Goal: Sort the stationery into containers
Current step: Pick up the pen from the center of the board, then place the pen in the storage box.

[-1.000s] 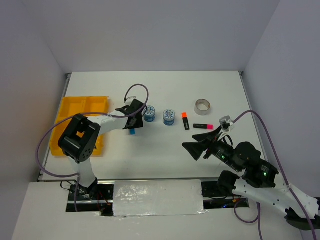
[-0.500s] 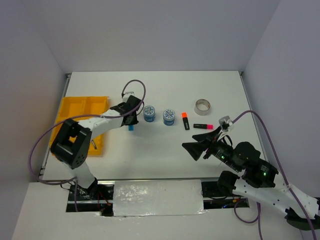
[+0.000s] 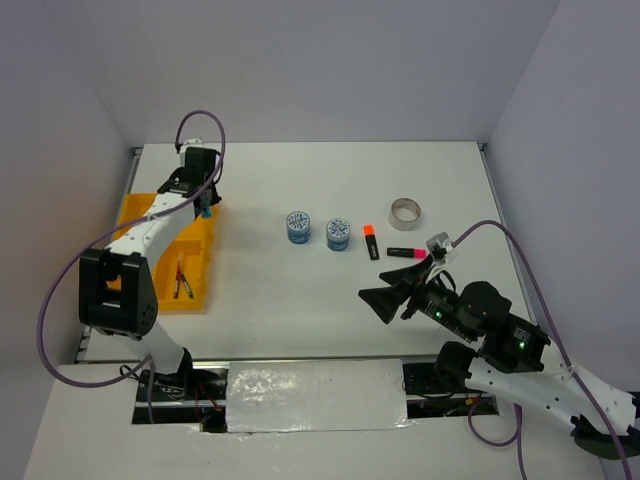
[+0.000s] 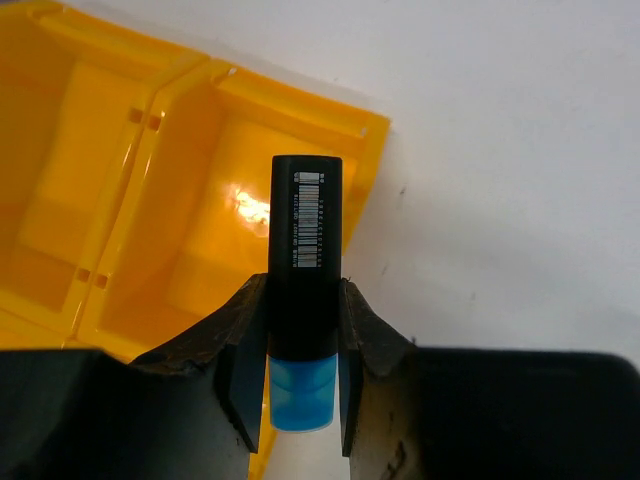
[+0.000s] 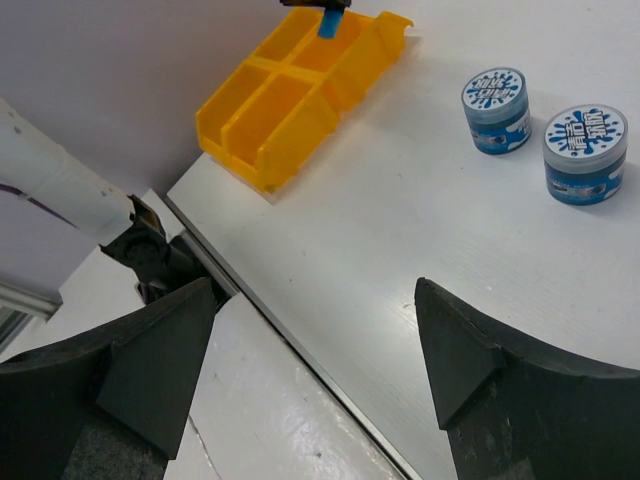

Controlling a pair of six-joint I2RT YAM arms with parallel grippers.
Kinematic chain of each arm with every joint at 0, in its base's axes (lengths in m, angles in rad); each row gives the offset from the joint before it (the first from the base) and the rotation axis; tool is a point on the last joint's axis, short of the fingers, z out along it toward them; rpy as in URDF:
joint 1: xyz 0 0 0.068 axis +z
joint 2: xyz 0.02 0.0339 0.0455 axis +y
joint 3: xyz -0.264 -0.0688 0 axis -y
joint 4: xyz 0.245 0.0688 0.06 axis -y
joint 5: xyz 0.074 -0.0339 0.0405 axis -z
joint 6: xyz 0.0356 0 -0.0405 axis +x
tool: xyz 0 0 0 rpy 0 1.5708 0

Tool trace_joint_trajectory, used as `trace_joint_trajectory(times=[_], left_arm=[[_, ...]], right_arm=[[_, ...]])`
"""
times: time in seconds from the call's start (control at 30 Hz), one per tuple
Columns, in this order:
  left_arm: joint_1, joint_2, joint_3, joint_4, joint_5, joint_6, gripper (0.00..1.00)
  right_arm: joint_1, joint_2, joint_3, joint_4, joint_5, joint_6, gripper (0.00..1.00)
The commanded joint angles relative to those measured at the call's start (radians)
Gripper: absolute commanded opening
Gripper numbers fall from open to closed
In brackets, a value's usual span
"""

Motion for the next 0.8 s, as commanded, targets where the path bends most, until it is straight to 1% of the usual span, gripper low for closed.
trace_joint_trajectory(times=[0.0,0.03,0.17,0.2,0.27,0.3,0.33,0.37,0.47,0.5,0.57,0.63,0.67,0.73,0.77], left_arm=[[0.038,0.058,0.024,-0.029,-0.038,0.006,0.09],[0.054,0.068,0.027,-0.025,-0.044,0.001,0.10],[0.094,0.092,0.033,-0.020,-0.049,-0.023,0.19],[0.098,0.094,0.030,-0.021,-0.047,-0.029,0.29],[0.098,0.092,0.024,-0.020,-0.053,-0.035,0.43],[0.098,0.085,0.013,-0.017,-0.056,-0.043,0.58],[0.098,0.082,0.010,-0.014,-0.061,-0.049,0.65],[0.098,0.079,0.011,-0.024,-0.062,-0.055,0.76],[0.096,0.053,0.016,-0.037,-0.059,-0.066,0.87],[0.093,0.040,0.013,-0.034,-0.053,-0.069,0.99],[0.087,-0.006,0.012,-0.044,-0.053,-0.080,0.99],[0.040,-0.047,0.010,-0.057,-0.050,-0.106,0.99],[-0.055,-0.088,0.011,-0.080,-0.111,-0.129,0.99],[-0.192,-0.124,0.007,-0.090,-0.214,-0.153,0.99],[-0.324,-0.144,0.002,-0.098,-0.286,-0.193,0.99]], right_arm=[[-0.004,0.015,-0.001,0.041,-0.019,-0.026,0.87],[-0.001,0.017,-0.004,0.042,-0.021,-0.026,0.87],[-0.003,0.024,-0.019,0.051,-0.027,-0.026,0.87],[-0.004,0.027,-0.022,0.058,-0.032,-0.024,0.87],[-0.004,0.041,-0.028,0.067,-0.036,-0.026,0.87],[-0.004,0.044,-0.030,0.076,-0.044,-0.024,0.87],[-0.003,0.052,-0.031,0.081,-0.047,-0.024,0.87],[-0.004,0.062,-0.031,0.085,-0.050,-0.024,0.87],[-0.004,0.079,-0.022,0.084,-0.071,-0.029,0.87],[-0.004,0.079,-0.019,0.078,-0.071,-0.032,0.87],[-0.003,0.070,-0.011,0.068,-0.061,-0.033,0.87],[-0.004,0.057,0.002,0.035,-0.036,-0.029,0.87],[-0.003,0.043,0.013,-0.015,0.026,-0.007,0.88],[-0.004,0.021,0.057,-0.086,0.129,0.049,0.88],[-0.004,0.014,0.074,-0.169,0.243,0.072,0.89]])
